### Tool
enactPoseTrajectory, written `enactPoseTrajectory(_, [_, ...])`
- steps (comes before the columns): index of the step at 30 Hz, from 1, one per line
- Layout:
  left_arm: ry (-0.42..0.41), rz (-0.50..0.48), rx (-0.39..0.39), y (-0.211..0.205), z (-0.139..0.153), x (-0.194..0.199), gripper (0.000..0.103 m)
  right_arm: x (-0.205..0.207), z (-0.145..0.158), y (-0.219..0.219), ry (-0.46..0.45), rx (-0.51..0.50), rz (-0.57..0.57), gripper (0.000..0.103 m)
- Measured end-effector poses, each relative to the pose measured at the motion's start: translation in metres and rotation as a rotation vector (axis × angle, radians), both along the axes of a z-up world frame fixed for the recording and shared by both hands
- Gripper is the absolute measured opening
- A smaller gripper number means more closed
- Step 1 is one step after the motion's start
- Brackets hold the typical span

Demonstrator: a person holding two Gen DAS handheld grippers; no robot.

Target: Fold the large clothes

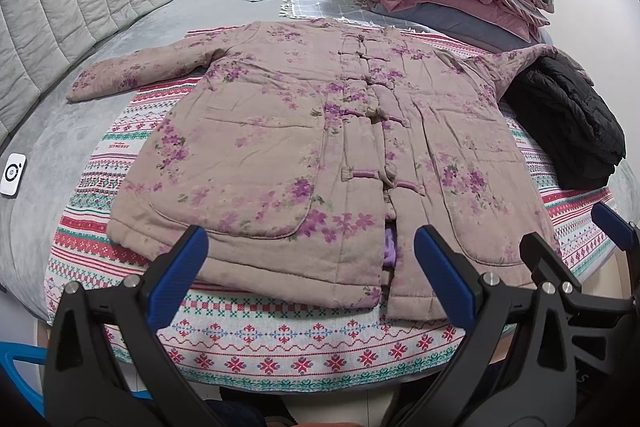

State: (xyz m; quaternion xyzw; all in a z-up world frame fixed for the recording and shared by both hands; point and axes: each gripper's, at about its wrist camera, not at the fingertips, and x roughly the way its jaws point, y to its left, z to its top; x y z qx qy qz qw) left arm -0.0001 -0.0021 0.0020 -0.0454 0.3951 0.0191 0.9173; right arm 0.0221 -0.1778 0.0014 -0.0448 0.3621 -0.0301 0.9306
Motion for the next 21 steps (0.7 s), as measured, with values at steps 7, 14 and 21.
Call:
enactPoseTrajectory(7, [0.0, 0.001, 0.0, 0.0001, 0.0, 0.0, 0.102, 0.0, 0.0018, -0.0031, 0.029, 0.069, 0.003, 0.103])
enactPoseTrajectory(14, [0.002, 0.0, 0.013, -0.0013, -0.0011, 0.0005, 0.102, -0.0002, -0.0003, 0.0008, 0.019, -0.033, 0.005, 0.103])
enactPoseTrajectory(21, [0.006, -0.001, 0.019, -0.0017, -0.0028, 0.0008, 0.102, -0.001, 0.0018, 0.0004, 0.022, -0.041, 0.008, 0.103])
